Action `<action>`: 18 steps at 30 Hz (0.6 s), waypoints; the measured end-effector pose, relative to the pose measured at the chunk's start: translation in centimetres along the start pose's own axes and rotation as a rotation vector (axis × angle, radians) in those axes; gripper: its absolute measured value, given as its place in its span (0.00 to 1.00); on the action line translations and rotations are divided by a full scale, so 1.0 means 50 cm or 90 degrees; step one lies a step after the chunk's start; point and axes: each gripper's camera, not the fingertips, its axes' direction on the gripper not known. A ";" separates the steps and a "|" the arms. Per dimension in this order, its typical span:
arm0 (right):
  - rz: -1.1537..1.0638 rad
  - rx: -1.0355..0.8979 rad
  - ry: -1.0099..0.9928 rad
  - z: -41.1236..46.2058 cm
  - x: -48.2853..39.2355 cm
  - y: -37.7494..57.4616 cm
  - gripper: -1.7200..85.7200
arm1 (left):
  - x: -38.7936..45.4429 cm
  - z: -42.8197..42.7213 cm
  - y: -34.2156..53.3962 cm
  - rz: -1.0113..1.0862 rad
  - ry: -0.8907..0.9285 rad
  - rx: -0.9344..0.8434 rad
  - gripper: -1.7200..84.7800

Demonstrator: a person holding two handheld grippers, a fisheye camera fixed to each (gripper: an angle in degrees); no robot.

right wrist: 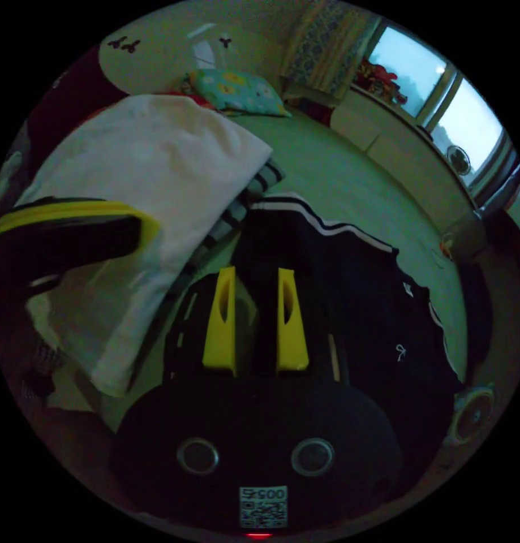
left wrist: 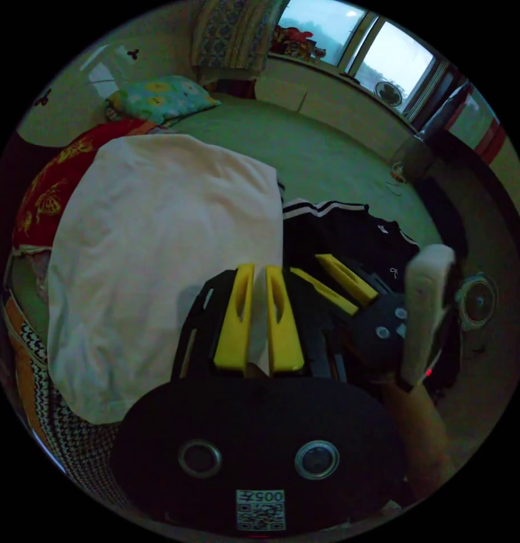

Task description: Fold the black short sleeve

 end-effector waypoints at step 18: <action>0.135 0.025 -0.135 -0.047 0.084 0.081 0.01 | 0.108 0.069 -0.014 0.002 0.017 -0.007 0.08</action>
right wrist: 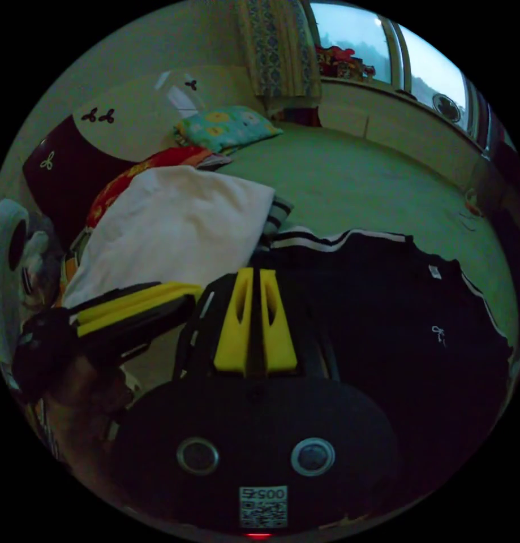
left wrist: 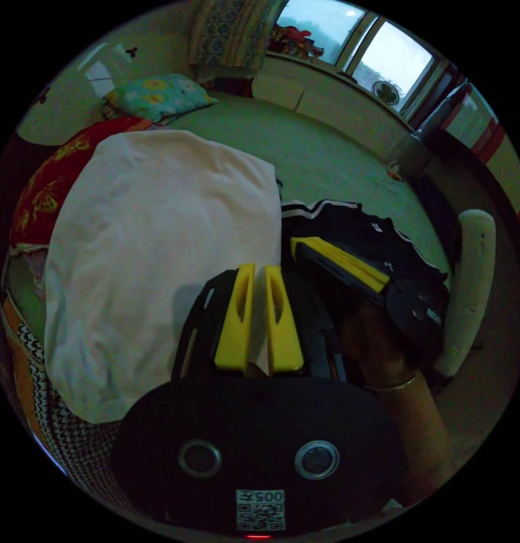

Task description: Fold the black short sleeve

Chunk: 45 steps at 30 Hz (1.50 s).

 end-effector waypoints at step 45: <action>0.090 -0.116 0.062 0.072 0.343 0.242 0.01 | 0.525 0.327 0.038 0.081 -0.057 -0.076 0.10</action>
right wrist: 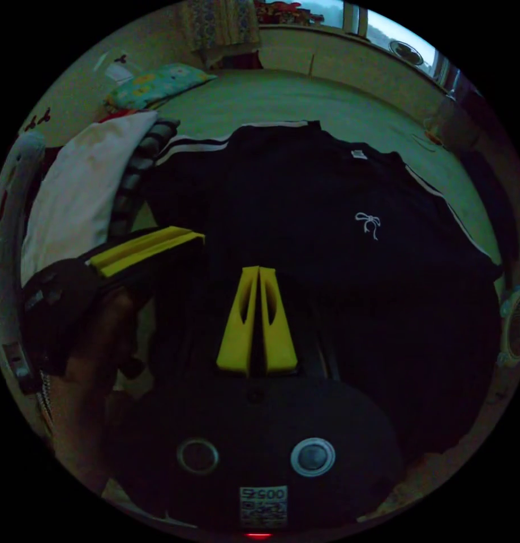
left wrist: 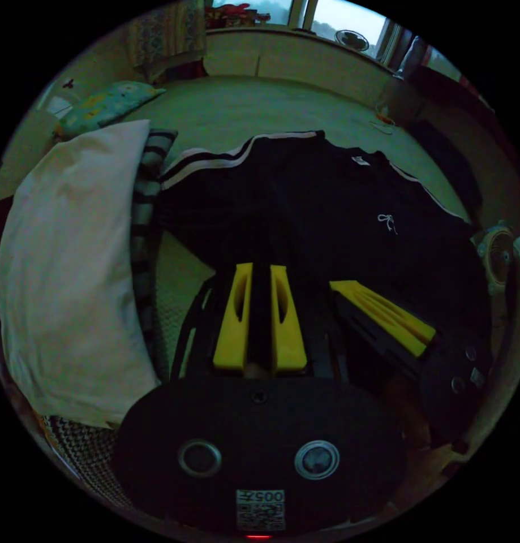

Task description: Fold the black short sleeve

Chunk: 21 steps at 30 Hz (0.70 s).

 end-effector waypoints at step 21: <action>-0.027 0.004 0.047 0.048 -0.012 -0.006 0.01 | 0.002 -0.023 0.028 -0.056 0.072 0.075 0.13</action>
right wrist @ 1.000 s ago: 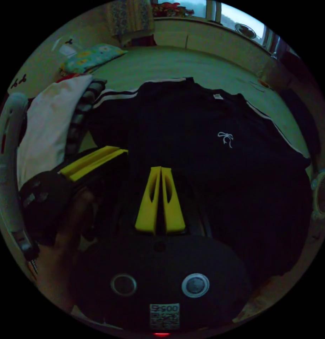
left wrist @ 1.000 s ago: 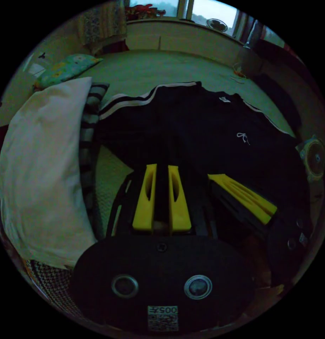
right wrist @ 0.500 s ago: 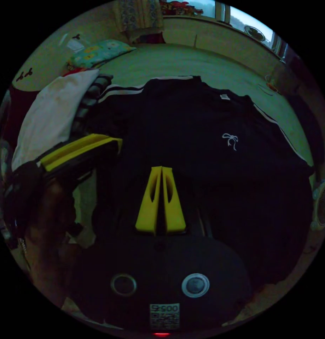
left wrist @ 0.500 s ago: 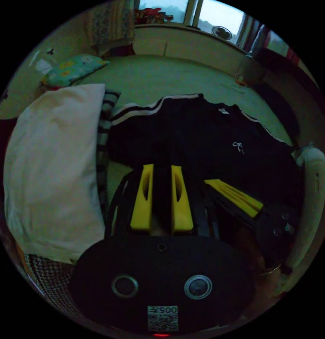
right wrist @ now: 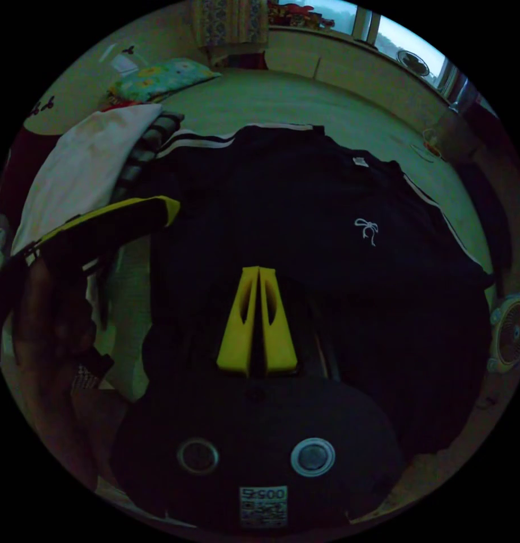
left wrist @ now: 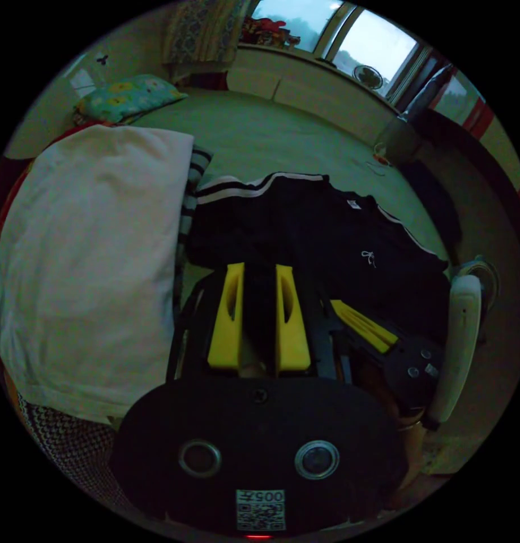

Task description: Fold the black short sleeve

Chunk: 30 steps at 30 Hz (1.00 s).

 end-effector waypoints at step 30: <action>-0.007 -0.004 -0.010 0.012 -0.010 -0.020 0.01 | -0.011 0.008 0.012 0.020 -0.006 -0.009 0.14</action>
